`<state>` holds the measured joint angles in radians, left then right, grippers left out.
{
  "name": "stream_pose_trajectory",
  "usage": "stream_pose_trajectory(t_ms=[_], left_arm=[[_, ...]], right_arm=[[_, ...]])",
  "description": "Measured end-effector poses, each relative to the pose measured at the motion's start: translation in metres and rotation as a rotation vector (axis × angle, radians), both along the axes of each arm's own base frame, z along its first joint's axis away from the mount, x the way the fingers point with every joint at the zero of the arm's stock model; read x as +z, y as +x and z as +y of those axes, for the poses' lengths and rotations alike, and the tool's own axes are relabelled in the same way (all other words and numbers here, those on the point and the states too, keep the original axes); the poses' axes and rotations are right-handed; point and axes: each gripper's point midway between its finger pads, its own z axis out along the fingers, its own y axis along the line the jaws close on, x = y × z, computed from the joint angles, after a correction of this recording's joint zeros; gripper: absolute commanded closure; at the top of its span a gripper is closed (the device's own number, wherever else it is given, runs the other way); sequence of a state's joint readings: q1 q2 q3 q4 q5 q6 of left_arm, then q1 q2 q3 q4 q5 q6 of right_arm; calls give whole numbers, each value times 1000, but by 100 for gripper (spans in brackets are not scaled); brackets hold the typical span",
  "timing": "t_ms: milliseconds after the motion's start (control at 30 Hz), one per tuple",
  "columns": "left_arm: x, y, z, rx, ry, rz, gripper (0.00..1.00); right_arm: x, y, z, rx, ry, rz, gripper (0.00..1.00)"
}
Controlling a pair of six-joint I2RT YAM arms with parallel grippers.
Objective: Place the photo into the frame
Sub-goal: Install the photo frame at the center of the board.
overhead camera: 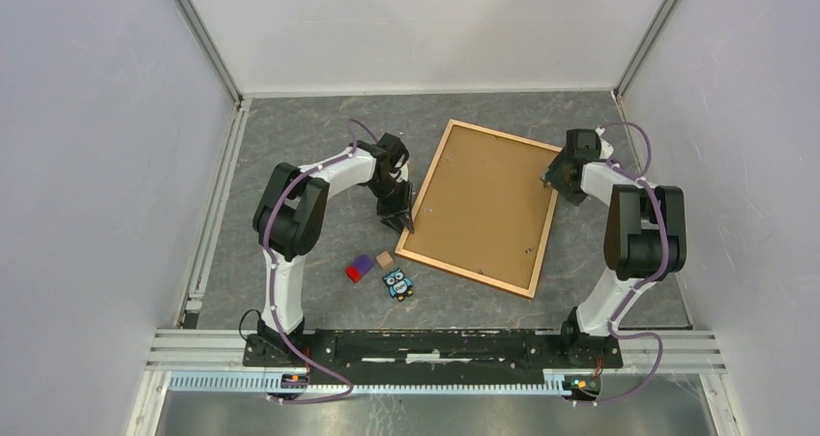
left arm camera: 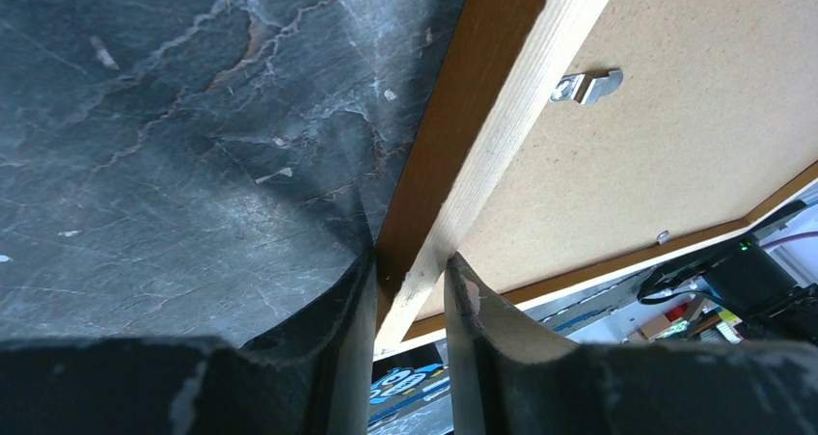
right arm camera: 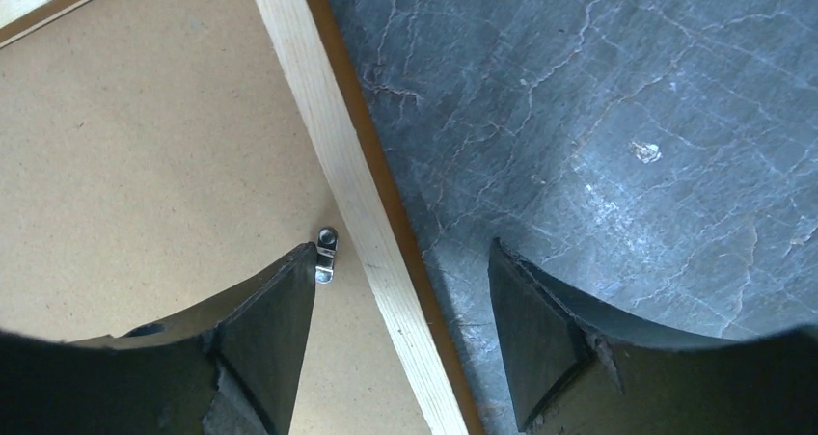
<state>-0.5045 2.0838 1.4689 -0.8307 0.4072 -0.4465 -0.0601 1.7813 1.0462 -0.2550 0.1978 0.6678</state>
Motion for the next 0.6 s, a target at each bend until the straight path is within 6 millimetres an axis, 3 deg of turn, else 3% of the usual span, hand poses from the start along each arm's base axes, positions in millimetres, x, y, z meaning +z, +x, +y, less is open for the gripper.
stream_pose_trajectory(t_ms=[367, 600], left_arm=[[0, 0, 0, 3, -10, 5, 65], [1, 0, -1, 2, -13, 7, 65]], right_arm=[[0, 4, 3, 15, -49, 31, 32], [2, 5, 1, 63, -99, 44, 42]])
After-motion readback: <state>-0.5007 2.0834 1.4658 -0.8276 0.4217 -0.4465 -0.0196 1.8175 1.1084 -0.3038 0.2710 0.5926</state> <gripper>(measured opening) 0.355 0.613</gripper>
